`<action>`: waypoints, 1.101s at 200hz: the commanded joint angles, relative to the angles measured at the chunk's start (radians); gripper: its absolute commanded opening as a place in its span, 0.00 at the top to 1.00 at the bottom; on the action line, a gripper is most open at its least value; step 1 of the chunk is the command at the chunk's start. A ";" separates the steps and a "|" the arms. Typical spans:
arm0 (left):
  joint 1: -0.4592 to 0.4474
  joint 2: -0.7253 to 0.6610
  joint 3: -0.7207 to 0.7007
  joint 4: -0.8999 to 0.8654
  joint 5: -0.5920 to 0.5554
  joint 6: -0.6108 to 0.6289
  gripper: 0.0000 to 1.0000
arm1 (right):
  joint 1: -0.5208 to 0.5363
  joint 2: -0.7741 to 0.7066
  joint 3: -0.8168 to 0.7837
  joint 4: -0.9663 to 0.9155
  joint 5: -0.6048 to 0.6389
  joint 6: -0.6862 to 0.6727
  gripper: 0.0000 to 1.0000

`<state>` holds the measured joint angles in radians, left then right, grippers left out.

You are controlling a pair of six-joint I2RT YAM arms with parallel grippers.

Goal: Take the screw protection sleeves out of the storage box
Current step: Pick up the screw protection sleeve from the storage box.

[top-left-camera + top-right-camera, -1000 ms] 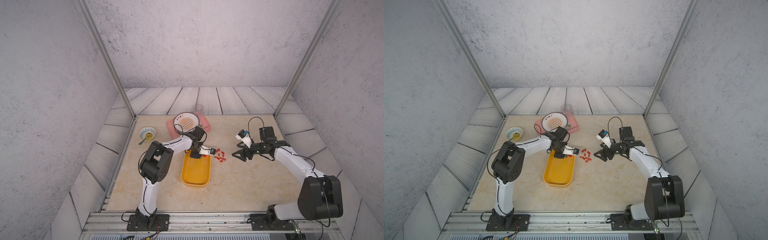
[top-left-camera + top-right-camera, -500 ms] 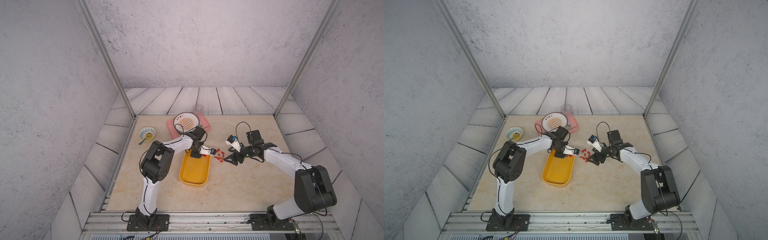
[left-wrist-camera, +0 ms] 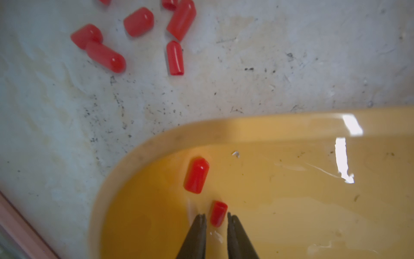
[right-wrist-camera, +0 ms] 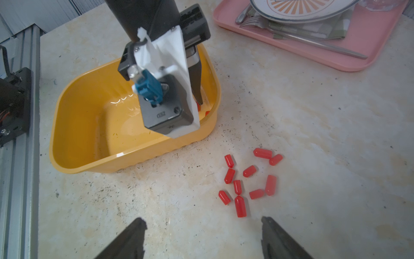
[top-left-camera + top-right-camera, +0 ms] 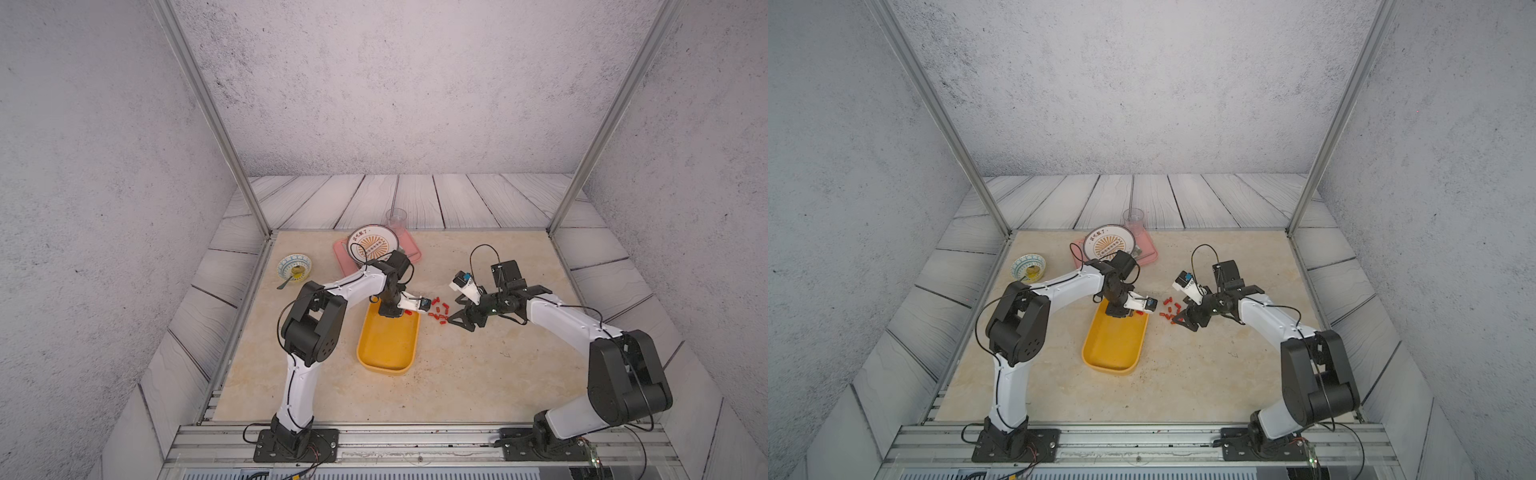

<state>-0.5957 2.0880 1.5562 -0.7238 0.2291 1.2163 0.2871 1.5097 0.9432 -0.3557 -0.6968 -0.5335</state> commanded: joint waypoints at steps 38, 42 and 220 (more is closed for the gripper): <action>0.005 0.032 -0.019 -0.004 -0.008 0.031 0.77 | 0.015 0.020 0.023 -0.035 0.007 -0.021 0.17; 0.005 0.035 -0.020 0.001 -0.011 0.031 0.77 | 0.016 0.020 0.024 -0.036 0.007 -0.022 0.17; 0.005 -0.079 -0.077 0.054 0.012 -0.035 0.96 | 0.015 0.029 0.069 -0.105 0.056 -0.037 0.17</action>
<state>-0.5957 2.0750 1.4948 -0.6468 0.2127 1.2232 0.3000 1.5223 0.9642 -0.4049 -0.6682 -0.5587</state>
